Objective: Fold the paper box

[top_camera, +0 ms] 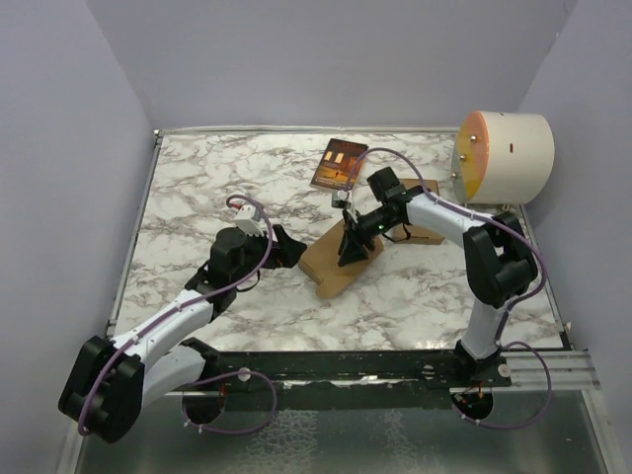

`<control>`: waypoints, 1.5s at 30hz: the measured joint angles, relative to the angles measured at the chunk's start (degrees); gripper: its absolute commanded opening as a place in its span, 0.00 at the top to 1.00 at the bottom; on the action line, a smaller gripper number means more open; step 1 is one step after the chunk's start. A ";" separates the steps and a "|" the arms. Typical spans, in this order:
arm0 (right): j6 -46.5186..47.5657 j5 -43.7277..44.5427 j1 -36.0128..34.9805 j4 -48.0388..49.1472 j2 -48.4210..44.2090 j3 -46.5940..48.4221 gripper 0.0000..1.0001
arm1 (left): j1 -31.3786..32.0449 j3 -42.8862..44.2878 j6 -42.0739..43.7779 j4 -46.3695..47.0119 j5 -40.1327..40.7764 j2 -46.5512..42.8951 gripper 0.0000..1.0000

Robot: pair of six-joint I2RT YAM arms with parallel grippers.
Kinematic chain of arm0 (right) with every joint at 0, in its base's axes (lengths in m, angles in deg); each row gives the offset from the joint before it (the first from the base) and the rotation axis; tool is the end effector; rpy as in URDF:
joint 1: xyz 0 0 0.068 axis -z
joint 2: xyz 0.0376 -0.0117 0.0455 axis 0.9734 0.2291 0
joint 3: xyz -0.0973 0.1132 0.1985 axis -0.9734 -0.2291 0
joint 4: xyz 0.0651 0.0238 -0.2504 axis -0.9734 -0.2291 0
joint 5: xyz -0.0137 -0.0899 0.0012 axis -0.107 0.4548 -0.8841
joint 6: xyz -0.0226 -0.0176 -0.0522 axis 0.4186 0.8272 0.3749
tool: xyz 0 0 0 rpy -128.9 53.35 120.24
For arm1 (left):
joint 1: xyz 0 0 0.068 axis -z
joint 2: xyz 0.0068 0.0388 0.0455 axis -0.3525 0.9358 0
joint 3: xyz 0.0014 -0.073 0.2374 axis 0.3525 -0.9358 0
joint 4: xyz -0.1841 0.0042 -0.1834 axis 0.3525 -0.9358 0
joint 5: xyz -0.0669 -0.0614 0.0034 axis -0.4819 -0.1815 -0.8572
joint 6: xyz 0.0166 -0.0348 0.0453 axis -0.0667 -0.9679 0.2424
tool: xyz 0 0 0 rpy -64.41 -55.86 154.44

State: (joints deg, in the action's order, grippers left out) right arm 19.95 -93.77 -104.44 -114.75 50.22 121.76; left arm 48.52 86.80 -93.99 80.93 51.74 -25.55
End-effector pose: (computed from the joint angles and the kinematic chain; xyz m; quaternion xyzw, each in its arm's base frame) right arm 0.2967 0.1970 0.1628 -0.5025 0.7101 0.4650 0.1642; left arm 0.2099 -0.1197 0.1933 0.0049 0.8060 -0.3660 0.4651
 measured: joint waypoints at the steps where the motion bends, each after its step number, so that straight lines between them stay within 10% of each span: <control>1: 0.33 -0.55 0.31 -0.02 -0.42 -0.13 0.56 | -0.11 -0.46 -0.11 1.01 0.31 -0.48 0.11; 39: -2.32 -5.18 9.53 5.88 -5.88 -4.70 0.53 | -3.13 0.61 -0.35 11.63 -5.38 16.13 0.20; 45: -6.78 -0.11 10.01 10.75 -6.71 -5.77 0.32 | -3.56 -0.04 -1.57 13.70 -6.14 16.87 0.20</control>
State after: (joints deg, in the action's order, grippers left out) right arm 13.17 -93.88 -94.43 -104.00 43.51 115.99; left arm 44.95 86.75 -95.56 94.64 45.60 -8.68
